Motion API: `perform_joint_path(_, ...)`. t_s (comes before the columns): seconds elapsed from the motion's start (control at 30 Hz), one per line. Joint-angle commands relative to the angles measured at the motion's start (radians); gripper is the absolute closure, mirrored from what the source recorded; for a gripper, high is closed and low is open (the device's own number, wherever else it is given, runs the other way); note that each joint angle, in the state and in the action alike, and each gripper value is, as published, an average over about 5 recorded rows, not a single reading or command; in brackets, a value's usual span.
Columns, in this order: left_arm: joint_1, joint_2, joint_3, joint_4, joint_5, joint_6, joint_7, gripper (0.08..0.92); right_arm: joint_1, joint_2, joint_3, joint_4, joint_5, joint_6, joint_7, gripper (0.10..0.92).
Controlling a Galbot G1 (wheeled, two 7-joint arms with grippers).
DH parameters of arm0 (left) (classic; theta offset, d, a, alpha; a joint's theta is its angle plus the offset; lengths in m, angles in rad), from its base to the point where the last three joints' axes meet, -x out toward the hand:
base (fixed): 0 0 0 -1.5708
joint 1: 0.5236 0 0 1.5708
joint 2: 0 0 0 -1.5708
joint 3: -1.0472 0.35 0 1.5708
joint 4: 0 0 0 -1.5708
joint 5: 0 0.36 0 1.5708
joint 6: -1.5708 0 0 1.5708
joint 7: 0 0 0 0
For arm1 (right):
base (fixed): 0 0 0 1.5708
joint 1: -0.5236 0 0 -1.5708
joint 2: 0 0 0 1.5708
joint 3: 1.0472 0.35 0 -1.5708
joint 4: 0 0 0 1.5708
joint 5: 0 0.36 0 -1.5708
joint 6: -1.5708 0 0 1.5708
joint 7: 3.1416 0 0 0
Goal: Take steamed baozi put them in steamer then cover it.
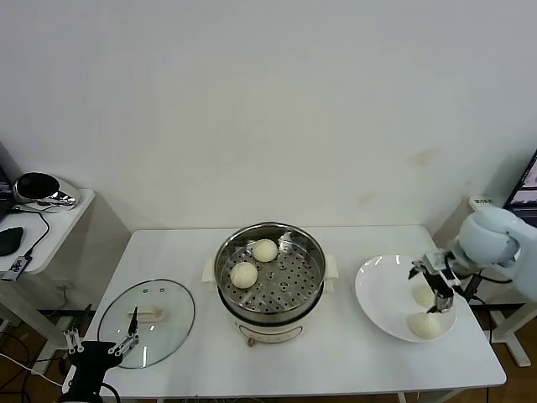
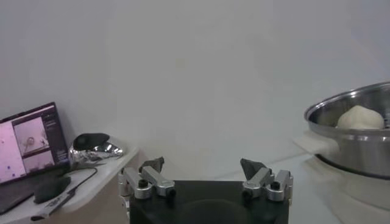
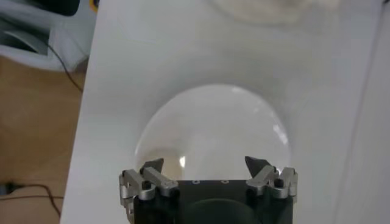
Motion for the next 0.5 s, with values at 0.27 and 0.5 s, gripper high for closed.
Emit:
perform_joint_path(0.27,0.004,0.001,-0.005,0.010,0.002,0.001,0.000,0.177,-0.317,0.067,0.249,-0.179,-0.100,0.044,-0.019,0.203)
perform_joint_path(0.5,-0.003,0.004,-0.008,0.017,0.001,0.003,0.000,0.177,-0.326,0.103,0.257,-0.224,-0.108,0.042,-0.024,0.203)
